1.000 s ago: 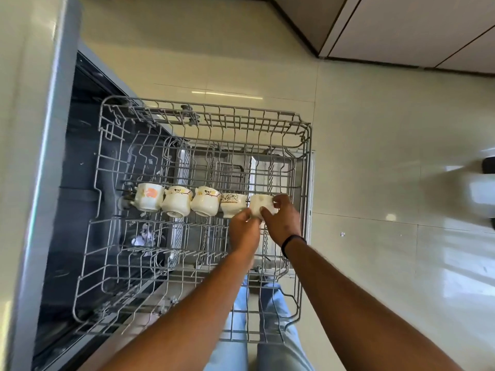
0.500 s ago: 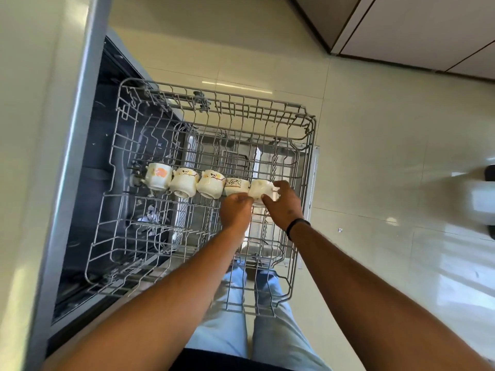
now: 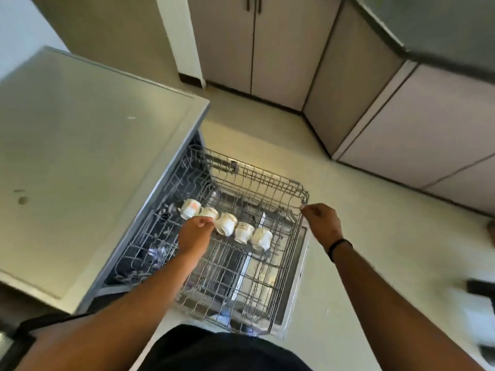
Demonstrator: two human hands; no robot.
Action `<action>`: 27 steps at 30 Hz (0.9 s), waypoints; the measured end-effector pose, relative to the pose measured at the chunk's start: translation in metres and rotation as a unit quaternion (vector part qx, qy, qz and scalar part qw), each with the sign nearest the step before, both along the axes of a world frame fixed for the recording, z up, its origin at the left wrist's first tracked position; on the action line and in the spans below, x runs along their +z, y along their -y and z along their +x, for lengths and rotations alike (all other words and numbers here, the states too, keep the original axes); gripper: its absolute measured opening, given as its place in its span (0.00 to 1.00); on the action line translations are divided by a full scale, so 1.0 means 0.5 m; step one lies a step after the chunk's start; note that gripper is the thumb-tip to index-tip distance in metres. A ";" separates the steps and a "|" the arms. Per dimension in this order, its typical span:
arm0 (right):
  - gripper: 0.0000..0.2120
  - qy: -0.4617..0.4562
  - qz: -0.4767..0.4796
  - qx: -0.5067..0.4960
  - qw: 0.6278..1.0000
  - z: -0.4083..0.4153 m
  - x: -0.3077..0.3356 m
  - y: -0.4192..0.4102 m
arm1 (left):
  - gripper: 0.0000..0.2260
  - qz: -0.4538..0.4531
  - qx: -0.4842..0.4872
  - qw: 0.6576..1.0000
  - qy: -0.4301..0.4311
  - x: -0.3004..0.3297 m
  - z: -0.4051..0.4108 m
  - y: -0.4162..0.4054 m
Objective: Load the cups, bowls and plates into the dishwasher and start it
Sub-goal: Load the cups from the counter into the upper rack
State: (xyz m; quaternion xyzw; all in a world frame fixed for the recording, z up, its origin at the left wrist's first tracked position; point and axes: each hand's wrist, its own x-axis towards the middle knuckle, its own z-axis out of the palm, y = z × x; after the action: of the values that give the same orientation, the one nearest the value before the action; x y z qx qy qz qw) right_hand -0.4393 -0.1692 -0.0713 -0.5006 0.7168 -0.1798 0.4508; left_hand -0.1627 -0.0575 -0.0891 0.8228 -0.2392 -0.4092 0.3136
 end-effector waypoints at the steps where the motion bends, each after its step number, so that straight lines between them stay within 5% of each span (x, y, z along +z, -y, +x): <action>1: 0.10 0.004 -0.011 0.008 1.000 0.002 0.022 0.008 | 0.06 -0.022 0.012 1.000 0.002 0.024 0.009 -0.018; 14: 0.11 0.057 -0.075 0.225 0.970 0.250 0.150 0.006 | 0.04 -0.153 0.198 0.967 0.053 0.163 0.136 -0.235; 27: 0.05 0.114 -0.088 0.487 0.862 0.739 0.206 -0.312 | 0.06 -0.194 0.385 0.900 0.064 0.204 0.364 -0.603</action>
State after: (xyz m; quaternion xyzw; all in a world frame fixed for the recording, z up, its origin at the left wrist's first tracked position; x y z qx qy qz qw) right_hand -0.0699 -0.0131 0.0318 -0.7993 0.3066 -0.0561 0.5138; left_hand 0.0192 0.2439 0.0127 0.7981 0.0026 -0.1483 0.5840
